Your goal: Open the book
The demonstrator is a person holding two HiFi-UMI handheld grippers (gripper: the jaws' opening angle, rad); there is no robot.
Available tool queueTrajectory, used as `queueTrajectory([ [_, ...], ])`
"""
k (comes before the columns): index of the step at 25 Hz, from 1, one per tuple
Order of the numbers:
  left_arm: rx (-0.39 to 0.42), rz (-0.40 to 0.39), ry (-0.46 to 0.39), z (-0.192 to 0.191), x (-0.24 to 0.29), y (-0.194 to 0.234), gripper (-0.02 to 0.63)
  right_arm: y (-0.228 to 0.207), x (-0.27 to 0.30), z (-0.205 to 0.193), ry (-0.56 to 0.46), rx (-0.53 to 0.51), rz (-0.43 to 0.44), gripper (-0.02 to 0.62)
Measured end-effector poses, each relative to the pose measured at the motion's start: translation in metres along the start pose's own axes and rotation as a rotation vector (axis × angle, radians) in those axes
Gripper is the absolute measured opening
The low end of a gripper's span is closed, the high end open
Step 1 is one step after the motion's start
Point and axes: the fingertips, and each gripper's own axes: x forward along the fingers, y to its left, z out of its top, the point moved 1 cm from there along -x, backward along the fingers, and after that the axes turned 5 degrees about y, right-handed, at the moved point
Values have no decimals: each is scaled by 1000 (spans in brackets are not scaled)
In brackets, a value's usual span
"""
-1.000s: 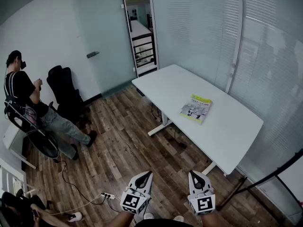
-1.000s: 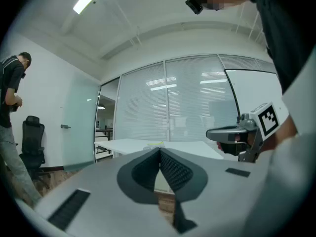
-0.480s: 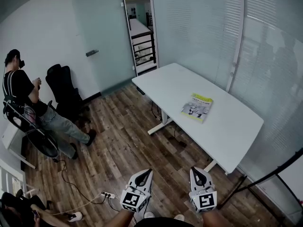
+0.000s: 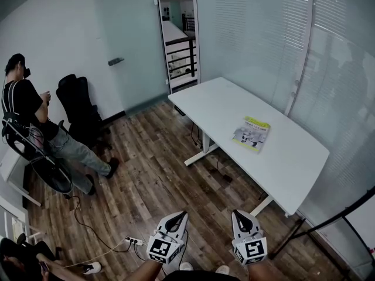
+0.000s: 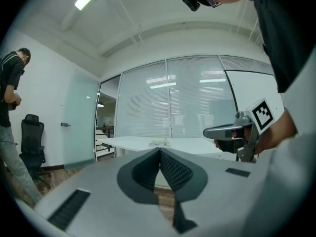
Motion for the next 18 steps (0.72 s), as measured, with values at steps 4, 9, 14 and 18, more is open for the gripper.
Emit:
queueTrajectory([
  [4, -5, -7, 6, -5, -13, 21, 11, 18, 12, -2, 13, 5, -23, 6],
  [9, 0, -35, -7, -5, -22, 36, 11, 39, 31, 13, -11, -20, -40, 6],
  [14, -11, -65, 7, -12, -21, 42, 11, 47, 41, 11, -6, -11, -43, 6],
  [18, -7, -76, 23, -17, -10, 42, 11, 36, 44, 4, 7, -15, -58, 6],
])
